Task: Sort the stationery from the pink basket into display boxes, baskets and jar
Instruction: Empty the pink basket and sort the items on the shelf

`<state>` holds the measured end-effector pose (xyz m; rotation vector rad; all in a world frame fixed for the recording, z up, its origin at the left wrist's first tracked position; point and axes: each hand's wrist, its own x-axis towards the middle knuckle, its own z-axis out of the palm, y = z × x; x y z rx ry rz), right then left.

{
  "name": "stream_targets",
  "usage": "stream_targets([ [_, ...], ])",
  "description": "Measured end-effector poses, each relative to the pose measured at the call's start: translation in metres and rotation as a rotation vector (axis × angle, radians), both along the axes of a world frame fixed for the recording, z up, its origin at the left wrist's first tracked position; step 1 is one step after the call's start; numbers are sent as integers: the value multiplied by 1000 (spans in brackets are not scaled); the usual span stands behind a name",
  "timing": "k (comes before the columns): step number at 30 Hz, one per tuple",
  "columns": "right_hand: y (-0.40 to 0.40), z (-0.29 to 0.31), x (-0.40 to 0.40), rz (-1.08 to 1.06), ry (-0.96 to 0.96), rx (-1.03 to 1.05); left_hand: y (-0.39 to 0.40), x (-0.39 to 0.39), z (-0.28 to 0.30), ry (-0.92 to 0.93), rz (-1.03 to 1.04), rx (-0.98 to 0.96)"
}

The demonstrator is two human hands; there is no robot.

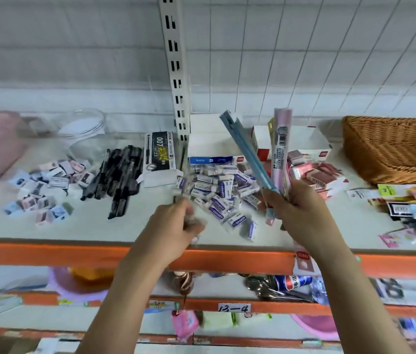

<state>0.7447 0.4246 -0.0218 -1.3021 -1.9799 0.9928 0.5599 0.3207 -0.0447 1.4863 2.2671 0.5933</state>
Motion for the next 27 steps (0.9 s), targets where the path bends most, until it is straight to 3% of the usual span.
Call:
stream_targets([
  [3, -4, -2, 3, -27, -19, -15, 15, 1, -6, -15, -32, 129],
  [9, 6, 1, 28, -64, -123, 53, 32, 7, -6, 209, -43, 227],
  [13, 21, 5, 57, -63, -130, 82, 46, 28, 10, 233, -109, 304],
  [21, 67, 15, 159, 47, -154, 144, 109, 137, 25, 23, -221, 416],
  [27, 117, 17, 274, 101, -467, 362, 147, 230, 12, -13, -171, 426],
])
